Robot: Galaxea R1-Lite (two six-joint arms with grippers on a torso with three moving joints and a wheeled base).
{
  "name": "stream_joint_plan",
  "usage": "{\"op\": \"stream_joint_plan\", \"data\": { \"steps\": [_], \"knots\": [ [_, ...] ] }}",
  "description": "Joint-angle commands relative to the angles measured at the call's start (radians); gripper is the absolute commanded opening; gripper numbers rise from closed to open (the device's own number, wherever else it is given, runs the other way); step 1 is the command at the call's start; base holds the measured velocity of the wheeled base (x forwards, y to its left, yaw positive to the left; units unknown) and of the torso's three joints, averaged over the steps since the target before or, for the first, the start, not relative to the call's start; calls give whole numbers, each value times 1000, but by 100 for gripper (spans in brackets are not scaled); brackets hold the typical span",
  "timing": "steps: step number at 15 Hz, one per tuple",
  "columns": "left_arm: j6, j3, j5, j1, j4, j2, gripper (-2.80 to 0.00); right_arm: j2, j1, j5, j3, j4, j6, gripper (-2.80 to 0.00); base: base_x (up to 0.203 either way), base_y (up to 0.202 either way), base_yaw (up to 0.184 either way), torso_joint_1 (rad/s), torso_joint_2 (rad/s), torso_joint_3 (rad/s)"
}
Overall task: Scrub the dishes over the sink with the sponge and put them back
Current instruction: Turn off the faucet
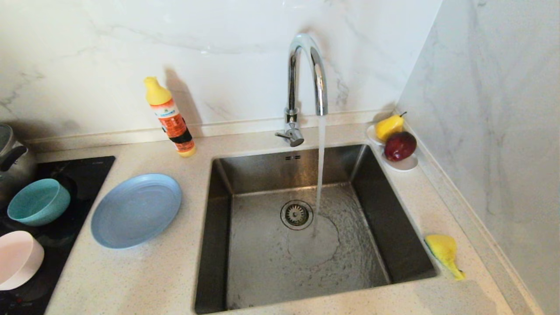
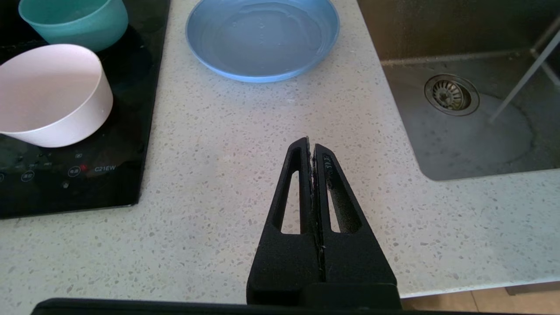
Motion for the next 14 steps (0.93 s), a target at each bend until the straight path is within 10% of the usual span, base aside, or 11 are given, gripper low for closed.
{"op": "stream_joint_plan", "data": {
  "steps": [1, 14],
  "knots": [
    [-1, -1, 0, 0, 0, 2, -280, -187, 12, -2, 20, 122, 22, -280, 0, 0, 0, 0, 0, 0],
    [-3, 1, 0, 0, -1, 2, -280, -325, 23, 19, 9, 276, 43, -280, 0, 0, 0, 0, 0, 0]
  ]
}}
